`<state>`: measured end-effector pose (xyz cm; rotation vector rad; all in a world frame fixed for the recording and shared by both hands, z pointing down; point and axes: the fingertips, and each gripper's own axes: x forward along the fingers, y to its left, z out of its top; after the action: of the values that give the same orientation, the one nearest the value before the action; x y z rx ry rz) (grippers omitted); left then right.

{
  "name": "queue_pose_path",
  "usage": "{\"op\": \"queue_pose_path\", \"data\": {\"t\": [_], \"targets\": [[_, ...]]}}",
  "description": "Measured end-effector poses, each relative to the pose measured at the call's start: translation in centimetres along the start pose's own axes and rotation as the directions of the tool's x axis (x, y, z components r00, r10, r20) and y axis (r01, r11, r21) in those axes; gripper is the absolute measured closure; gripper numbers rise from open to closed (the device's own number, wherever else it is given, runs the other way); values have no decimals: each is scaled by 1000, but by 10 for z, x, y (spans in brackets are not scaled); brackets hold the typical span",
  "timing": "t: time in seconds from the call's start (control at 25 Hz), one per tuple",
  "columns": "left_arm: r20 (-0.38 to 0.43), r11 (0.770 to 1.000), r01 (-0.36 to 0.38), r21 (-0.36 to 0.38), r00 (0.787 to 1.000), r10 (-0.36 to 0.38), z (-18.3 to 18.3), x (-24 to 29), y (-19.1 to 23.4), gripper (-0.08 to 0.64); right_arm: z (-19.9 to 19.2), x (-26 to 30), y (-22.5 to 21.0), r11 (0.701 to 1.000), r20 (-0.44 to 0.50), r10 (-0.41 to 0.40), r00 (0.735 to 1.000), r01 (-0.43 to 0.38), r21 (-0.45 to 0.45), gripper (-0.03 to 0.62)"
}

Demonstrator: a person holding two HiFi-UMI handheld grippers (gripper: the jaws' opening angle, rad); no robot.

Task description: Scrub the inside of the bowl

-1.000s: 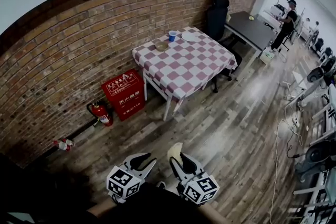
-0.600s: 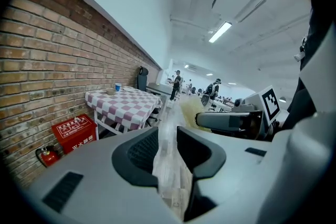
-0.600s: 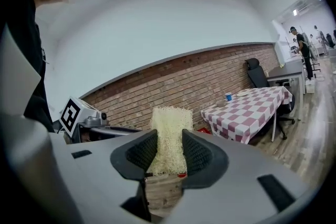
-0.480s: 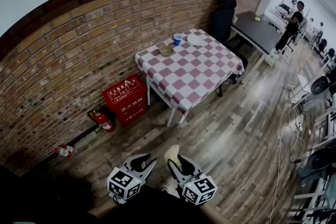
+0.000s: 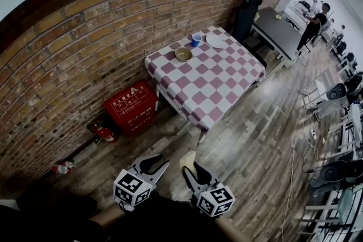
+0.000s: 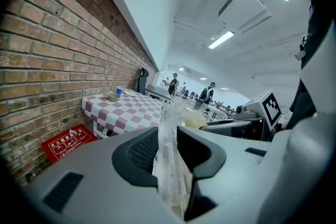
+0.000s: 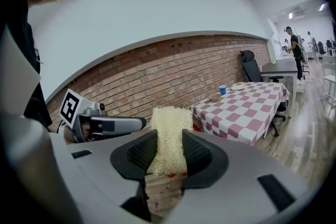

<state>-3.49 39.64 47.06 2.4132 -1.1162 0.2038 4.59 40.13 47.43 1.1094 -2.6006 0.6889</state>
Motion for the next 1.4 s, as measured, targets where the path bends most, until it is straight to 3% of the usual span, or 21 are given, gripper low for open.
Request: {"op": "queue_pose_path", "data": {"t": [0.32, 0.6, 0.84, 1.08, 1.4], "targets": [[20, 999, -2, -48, 1000, 3, 16, -6, 71, 440, 24, 49, 0, 998, -36, -56, 998, 55, -31, 437], [30, 997, -6, -74, 1000, 8, 22, 9, 98, 440, 37, 84, -8, 999, -49, -41, 998, 40, -37, 437], [29, 995, -61, -76, 998, 63, 37, 21, 125, 440, 58, 120, -22, 999, -36, 19, 999, -20, -47, 437], [-4, 988, -119, -99, 993, 120, 52, 66, 152, 440, 87, 160, -73, 998, -28, 70, 997, -70, 6, 437], [-10, 983, -146, -112, 989, 145, 116, 162, 175, 440, 144, 200, -160, 989, -19, 131, 991, -129, 66, 437]]}}
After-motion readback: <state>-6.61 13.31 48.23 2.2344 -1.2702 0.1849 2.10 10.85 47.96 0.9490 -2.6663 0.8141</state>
